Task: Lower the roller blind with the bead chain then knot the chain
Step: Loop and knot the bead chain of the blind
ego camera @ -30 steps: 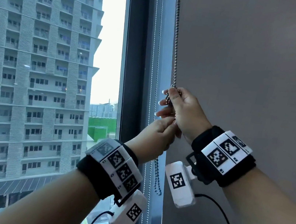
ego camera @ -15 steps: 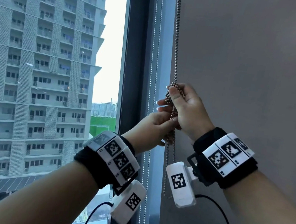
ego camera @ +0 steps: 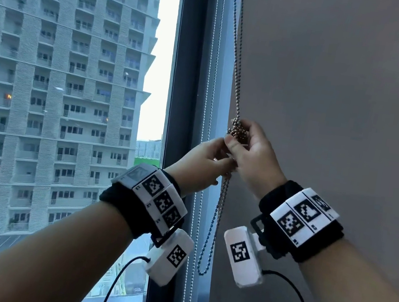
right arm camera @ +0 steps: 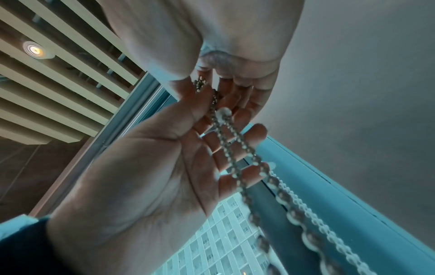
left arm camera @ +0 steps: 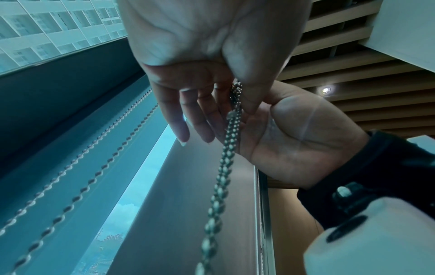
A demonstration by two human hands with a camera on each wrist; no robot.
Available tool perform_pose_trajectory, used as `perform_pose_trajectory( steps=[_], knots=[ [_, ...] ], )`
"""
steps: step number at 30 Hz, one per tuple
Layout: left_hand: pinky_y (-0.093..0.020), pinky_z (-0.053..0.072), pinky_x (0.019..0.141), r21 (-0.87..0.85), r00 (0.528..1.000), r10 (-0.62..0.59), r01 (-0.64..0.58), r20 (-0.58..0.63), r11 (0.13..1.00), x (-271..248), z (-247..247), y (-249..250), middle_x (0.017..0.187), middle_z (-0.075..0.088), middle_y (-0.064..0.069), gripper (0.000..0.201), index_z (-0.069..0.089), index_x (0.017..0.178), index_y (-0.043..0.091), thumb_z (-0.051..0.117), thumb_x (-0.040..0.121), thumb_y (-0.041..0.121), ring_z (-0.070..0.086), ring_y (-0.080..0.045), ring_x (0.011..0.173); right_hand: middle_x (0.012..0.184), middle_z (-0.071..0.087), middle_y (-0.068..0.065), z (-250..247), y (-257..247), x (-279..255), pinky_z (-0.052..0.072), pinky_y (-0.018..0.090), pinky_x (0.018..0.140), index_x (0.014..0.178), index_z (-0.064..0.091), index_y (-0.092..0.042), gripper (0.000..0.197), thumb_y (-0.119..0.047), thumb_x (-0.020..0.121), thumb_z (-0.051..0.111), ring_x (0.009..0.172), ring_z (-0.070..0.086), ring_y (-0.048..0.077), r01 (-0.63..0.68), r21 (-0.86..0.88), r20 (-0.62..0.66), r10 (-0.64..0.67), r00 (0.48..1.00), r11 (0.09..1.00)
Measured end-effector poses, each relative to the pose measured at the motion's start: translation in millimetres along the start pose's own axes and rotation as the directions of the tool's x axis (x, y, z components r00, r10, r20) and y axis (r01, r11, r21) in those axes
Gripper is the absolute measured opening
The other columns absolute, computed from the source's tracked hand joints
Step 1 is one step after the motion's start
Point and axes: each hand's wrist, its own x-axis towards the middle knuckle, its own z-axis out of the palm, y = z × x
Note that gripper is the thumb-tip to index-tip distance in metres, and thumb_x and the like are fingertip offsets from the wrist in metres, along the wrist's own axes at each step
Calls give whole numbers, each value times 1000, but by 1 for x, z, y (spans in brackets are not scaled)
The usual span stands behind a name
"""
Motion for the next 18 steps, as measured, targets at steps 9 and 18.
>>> perform_pose_trajectory(
  steps=[9,18],
  knots=[
    [-38,54,70,-23,995,-81,80,-60,997,-14,8,3,104,68,-10,36,45,118,19,54,85,30,68,-25,96,97,57,-10,-10,2,-19,50,9,59,127,46,-22,44,-12,87,60,76,61,-9,92,18,38,-92,995,996],
    [-40,54,81,59,988,-145,148,-54,987,-29,-4,6,120,62,-3,67,25,145,16,57,89,31,62,-21,108,121,42,-5,-1,3,-32,37,22,100,127,44,-30,52,-16,81,65,111,44,3,181,-177,-97,-200,975,967]
  ],
)
